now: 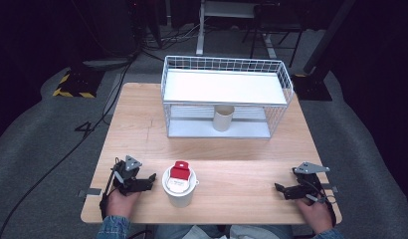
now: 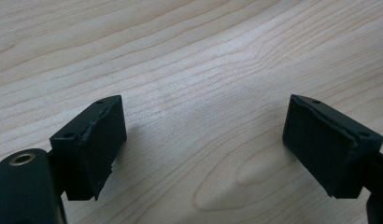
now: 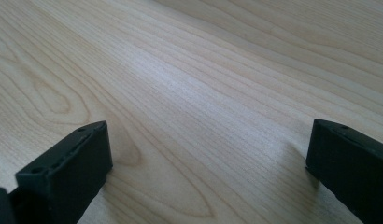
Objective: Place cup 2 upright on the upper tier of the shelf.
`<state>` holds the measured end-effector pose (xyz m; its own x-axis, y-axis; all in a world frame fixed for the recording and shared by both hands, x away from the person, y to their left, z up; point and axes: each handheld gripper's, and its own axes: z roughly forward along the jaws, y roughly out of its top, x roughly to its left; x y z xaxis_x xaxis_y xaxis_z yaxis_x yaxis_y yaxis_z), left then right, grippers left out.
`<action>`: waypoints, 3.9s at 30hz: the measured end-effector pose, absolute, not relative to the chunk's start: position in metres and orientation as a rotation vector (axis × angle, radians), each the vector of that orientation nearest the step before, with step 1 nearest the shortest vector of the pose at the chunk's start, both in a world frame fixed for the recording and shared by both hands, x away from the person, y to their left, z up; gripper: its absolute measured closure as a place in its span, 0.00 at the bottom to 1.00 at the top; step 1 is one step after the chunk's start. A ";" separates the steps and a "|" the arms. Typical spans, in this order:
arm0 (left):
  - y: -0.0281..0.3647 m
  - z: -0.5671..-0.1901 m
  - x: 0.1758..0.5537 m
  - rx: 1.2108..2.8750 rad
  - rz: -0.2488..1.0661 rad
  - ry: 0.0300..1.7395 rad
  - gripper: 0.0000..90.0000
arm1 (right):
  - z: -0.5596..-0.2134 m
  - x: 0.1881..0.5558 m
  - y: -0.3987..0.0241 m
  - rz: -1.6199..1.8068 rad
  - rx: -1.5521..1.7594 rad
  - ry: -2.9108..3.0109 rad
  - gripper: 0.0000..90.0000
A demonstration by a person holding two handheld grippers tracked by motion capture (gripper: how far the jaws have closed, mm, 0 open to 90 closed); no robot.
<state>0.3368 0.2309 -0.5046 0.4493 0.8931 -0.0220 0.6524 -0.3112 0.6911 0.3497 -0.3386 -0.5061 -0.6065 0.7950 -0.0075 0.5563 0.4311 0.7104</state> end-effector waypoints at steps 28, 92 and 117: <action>0.246 -0.460 0.304 1.836 0.439 1.094 0.00 | -0.506 0.350 -0.339 0.973 1.158 2.348 0.00; 0.155 -0.453 0.248 1.866 0.443 0.796 0.00 | -0.506 0.350 -0.339 0.973 1.157 2.347 0.00; 0.147 -0.483 0.267 1.865 0.424 0.751 0.07 | -0.506 0.350 -0.339 0.974 1.158 2.347 0.00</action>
<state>0.2668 0.1471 -0.4834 0.7416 0.6691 -0.0489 0.3035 -0.2696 0.9139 0.3496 -0.3386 -0.5061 -0.6063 0.7952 -0.0071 0.5568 0.4308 0.7102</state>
